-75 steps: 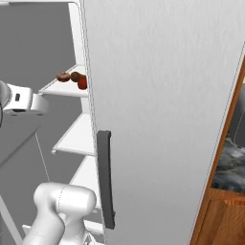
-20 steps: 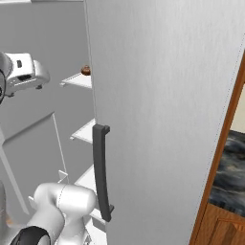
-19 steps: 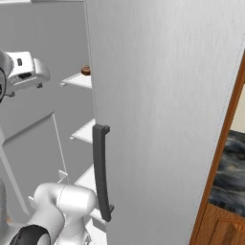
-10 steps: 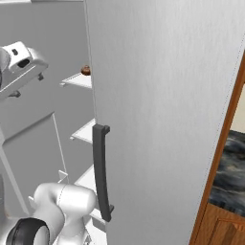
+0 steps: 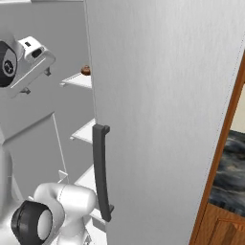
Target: Take the pear, bell pepper, and mushroom from the freezer and place them in the bowl on the counter.
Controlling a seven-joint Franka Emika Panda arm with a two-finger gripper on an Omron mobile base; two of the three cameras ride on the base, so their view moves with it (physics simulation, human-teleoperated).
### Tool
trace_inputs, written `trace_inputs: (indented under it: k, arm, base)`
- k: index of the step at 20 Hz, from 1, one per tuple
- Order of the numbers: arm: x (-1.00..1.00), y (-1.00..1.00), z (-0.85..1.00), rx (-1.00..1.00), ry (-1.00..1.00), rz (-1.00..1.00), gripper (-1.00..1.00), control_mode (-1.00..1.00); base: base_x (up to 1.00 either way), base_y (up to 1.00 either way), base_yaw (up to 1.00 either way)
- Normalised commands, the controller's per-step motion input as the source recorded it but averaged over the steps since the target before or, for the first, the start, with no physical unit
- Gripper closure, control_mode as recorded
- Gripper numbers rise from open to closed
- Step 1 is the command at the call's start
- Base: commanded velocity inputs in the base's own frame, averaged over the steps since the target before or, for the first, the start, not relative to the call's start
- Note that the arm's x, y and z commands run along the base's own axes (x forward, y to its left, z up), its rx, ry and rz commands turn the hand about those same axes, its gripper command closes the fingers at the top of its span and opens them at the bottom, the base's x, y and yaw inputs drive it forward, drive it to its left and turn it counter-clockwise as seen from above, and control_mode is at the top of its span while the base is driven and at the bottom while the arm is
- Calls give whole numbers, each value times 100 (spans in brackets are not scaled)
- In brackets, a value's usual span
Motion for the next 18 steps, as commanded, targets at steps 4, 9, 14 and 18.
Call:
trace_inputs:
  k: [4,9,14,18]
  arm:
    - [44,-2,-12,-2,0,3,-100,-100]
    - [49,-2,-11,0,0,3,-100,-100]
    - [55,0,-8,0,0,3,-100,-100]
    - [61,0,-7,-2,0,0,-100,-100]
  base:
    - [0,0,0]
    - [0,0,0]
    - [0,0,0]
    - [0,0,0]
